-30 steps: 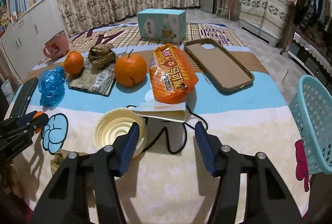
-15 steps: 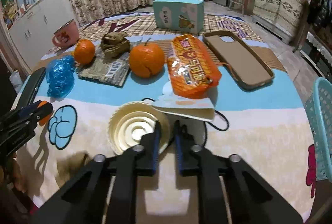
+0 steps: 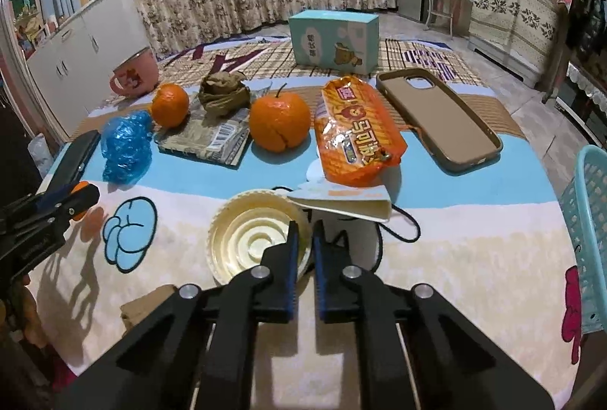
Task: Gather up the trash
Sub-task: 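Grasp the orange lid with the left tool while the right tool grasps the cream lid, then carry the orange lid and cream lid to the blue basket and release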
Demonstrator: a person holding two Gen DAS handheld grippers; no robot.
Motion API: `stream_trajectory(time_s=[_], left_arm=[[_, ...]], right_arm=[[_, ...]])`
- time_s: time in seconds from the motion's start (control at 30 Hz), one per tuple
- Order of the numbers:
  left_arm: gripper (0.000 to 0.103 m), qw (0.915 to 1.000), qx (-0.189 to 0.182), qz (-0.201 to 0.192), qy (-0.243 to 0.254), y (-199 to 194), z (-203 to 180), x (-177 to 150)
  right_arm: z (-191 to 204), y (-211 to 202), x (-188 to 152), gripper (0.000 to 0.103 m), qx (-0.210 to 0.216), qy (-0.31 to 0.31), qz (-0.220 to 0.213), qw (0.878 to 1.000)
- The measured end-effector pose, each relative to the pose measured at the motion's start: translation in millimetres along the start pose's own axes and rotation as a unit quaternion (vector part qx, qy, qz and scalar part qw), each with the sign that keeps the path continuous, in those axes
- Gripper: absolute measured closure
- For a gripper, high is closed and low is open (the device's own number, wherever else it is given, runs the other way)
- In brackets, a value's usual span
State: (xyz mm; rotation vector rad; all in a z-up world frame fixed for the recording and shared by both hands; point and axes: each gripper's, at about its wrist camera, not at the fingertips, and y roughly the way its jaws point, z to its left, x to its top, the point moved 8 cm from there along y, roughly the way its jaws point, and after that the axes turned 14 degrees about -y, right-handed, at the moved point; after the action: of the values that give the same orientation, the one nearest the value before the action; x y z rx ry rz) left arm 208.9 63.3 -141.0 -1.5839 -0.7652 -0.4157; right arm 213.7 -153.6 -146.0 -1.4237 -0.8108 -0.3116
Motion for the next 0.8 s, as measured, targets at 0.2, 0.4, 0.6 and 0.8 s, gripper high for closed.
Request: stream_trajectory(time_s=[0.2, 0.4, 0.6, 0.8], left_arm=[[0.064, 0.9997, -0.009, -0.019, 0.011, -19.1, -12.6, 6.6], [0.064, 0.9993, -0.021, -0.025, 0.018, -30.6, -28.3, 11.4], [0.064, 0.9990, -0.032, -0.023, 0.020, -35.6, -47.4, 10.3], [0.064, 0.9982, -0.044, -0.026, 0.031, -42.2, -75.2, 10.3]], right_arm=[[-4.4, -15.9, -2.4, 0.095, -0.007, -0.008, -0.005, 1.000], [-32.9, -32.0, -13.4, 0.095, -0.018, 0.019, -0.006, 1.000], [-70.5, -49.4, -23.1, 0.095, -0.037, 0.050, -0.012, 0.998], [-108.9, -68.0, -27.9, 0.095, -0.051, 0.078, -0.026, 0.995]])
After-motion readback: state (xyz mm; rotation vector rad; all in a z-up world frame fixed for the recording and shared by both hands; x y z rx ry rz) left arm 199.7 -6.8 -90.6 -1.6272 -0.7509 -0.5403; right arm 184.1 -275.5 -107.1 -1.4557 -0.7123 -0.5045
